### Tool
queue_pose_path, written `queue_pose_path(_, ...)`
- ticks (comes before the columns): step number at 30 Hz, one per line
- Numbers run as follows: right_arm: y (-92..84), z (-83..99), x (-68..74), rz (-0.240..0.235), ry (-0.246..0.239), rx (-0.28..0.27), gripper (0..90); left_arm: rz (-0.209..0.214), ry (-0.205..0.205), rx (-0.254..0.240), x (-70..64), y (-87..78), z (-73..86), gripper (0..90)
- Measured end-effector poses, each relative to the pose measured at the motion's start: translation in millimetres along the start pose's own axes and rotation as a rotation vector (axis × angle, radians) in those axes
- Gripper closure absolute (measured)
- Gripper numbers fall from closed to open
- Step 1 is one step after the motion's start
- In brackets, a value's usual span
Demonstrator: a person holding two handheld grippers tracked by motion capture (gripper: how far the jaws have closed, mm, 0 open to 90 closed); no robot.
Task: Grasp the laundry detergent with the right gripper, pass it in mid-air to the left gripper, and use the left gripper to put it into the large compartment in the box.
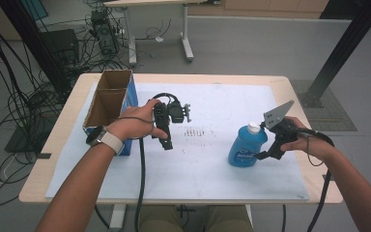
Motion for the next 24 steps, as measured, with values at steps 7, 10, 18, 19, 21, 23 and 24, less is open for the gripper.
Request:
queue_pose_path(7, -1.4, 0.3, 0.0, 0.002, 0.003, 0.002, 6.5, 0.000, -0.005, -0.003, 0.2, -0.1, 0.7, 10.7)
queue_pose_path(10, -1.2, 0.2, 0.2, 0.002, 0.000, 0.005, 6.5, 0.001, -0.006, -0.002, 0.1, -0.1, 0.8, 10.7)
queue_pose_path(18, -2.2, 0.6, 0.4, 0.009, 0.006, 0.010, 6.5, 0.000, -0.007, -0.003, 0.0, -1.0, 1.3, 10.7)
queue_pose_path(19, -2.5, 0.5, 0.5, 0.010, 0.006, 0.010, 6.5, -0.001, -0.007, -0.004, -0.2, -1.1, 1.4, 10.8)
queue_pose_path(21, -3.2, 0.8, 1.7, 0.015, 0.022, 0.015, 6.5, -0.001, -0.005, -0.004, -0.2, -1.2, 1.3, 10.7)
queue_pose_path(23, -3.6, 0.7, 1.6, 0.016, 0.021, 0.015, 6.5, -0.001, -0.005, -0.005, -0.5, -1.5, 1.2, 10.8)
queue_pose_path(24, -3.7, 0.5, 1.6, 0.017, 0.019, 0.015, 6.5, -0.002, -0.004, -0.004, -0.6, -1.7, 1.2, 10.8)
Point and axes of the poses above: each handheld gripper's, and its own axes: y roughly forward along the jaws, z roughly out of its underside, x roughly to its left, the point moved 4 cm from there along y, roughly forward along the jaws, and after that the axes turned 3 degrees about -x, right-handed, at the moved point
